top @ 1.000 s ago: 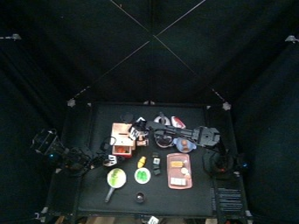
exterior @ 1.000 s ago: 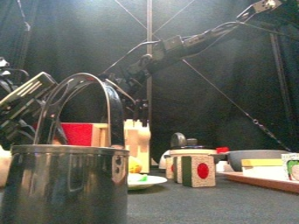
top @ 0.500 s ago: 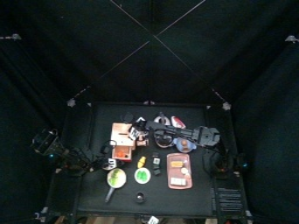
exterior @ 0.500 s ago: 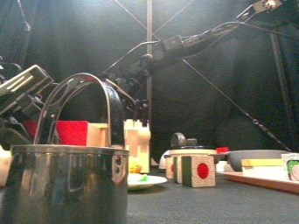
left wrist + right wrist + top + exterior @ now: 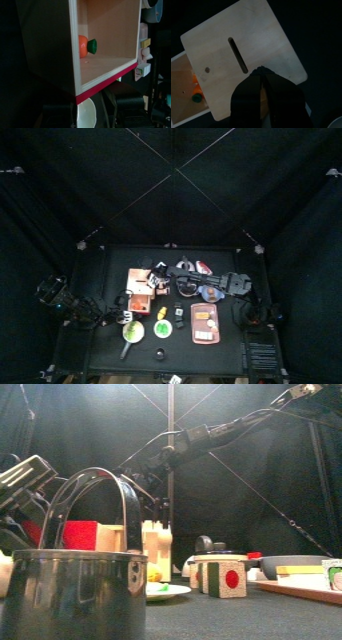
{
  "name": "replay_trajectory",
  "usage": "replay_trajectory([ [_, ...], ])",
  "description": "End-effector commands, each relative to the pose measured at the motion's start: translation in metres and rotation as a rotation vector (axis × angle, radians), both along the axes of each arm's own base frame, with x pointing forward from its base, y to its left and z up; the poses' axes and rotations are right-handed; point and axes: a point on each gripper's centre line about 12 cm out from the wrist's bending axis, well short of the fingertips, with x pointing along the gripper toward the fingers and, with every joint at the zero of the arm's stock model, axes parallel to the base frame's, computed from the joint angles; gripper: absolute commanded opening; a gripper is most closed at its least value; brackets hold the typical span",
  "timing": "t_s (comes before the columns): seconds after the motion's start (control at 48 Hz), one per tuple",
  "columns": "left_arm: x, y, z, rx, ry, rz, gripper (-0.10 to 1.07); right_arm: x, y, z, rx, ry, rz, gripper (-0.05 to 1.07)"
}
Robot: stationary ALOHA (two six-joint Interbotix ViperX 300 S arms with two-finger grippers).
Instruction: Open drawer
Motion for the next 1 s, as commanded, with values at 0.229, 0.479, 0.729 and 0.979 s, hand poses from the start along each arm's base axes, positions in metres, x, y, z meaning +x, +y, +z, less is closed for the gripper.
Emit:
replay_trajectory([
  [0.229, 0.005, -0.002, 0.005, 0.017, -0.025, -0.025, 0.88, -0.004, -0.003, -0.003, 0.002, 0.019, -0.003, 0.14],
  [0.479, 0.008, -0.005, 0.012, 0.026, -0.054, -0.059, 0.89, -0.004, -0.003, -0.003, 0.002, 0.019, -0.003, 0.14],
  [0.729, 0.007, -0.008, 0.020, 0.037, -0.094, -0.119, 0.89, -0.003, -0.002, -0.001, -0.001, 0.013, -0.001, 0.14],
  [0.979, 0.002, -0.011, 0.017, 0.023, -0.075, -0.159, 0.89, -0.002, -0.002, 0.000, -0.003, 0.007, -0.001, 0.14],
])
